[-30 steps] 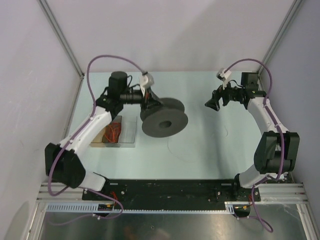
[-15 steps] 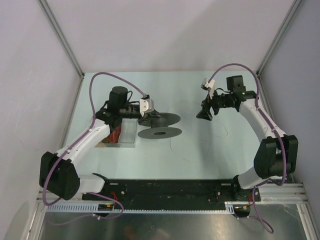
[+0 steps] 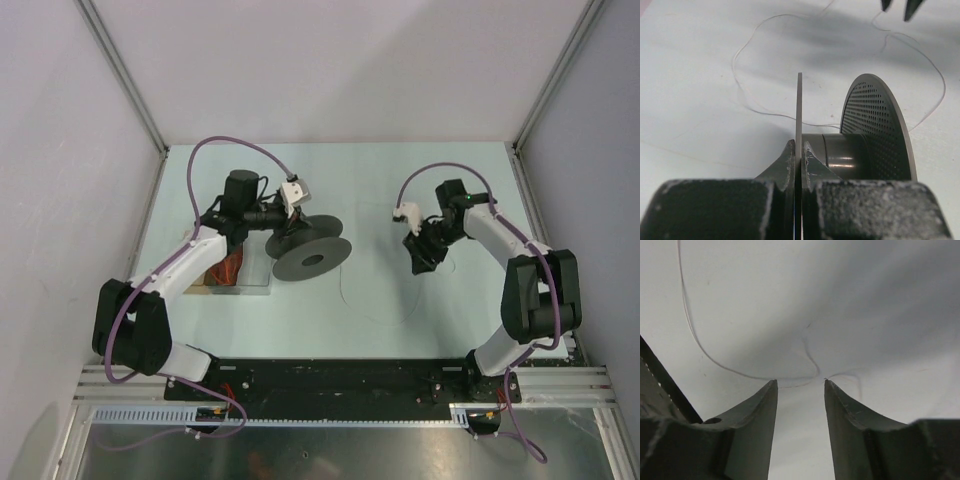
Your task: Wrap the cables
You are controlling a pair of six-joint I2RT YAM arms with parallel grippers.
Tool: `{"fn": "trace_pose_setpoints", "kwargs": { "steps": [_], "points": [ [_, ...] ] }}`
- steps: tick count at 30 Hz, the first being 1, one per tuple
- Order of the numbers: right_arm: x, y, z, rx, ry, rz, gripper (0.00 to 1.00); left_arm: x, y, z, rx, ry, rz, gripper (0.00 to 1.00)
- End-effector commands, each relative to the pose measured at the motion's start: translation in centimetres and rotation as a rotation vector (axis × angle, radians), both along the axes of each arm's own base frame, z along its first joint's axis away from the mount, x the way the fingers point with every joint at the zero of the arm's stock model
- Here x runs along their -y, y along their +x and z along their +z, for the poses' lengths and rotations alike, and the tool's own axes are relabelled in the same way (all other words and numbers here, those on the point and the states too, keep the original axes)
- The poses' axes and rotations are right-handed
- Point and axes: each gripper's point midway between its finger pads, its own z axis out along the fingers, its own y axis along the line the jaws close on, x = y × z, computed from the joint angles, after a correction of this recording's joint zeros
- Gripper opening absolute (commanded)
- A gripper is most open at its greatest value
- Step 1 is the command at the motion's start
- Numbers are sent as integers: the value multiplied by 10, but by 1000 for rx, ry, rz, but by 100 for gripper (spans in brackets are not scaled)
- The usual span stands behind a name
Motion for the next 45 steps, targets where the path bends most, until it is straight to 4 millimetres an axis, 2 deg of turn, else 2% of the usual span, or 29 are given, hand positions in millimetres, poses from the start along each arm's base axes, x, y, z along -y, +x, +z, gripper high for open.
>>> {"fn": "trace_pose_setpoints", "kwargs": {
  "steps": [1, 11, 20, 26, 30, 33, 39, 41, 45],
  "points": [
    [13, -20, -35, -87, -160, -33, 44, -2, 24, 55, 99, -70, 98, 0],
    [22, -32, -54, -209, -295, -266, 42, -10, 20, 57, 113, -65, 135, 0],
    [9, -43, -67, -261, -337, -376, 40, -13, 15, 56, 115, -67, 144, 0],
    [21, -47, -85, -272, -421, -437, 36, -14, 13, 61, 134, -72, 142, 0],
    [25, -42, -89, -246, -443, -469, 36, -15, 9, 60, 145, -69, 134, 0],
    [28, -36, -86, -213, -448, -501, 42, -15, 7, 60, 151, -68, 126, 0],
    [31, -39, -71, -193, -452, -536, 56, -14, 6, 60, 153, -68, 112, 0],
    [27, -40, -72, -194, -449, -526, 53, -13, 7, 59, 152, -68, 108, 0],
    [16, -44, -82, -204, -460, -471, 41, -14, 10, 58, 150, -64, 113, 0]
  ]
}}
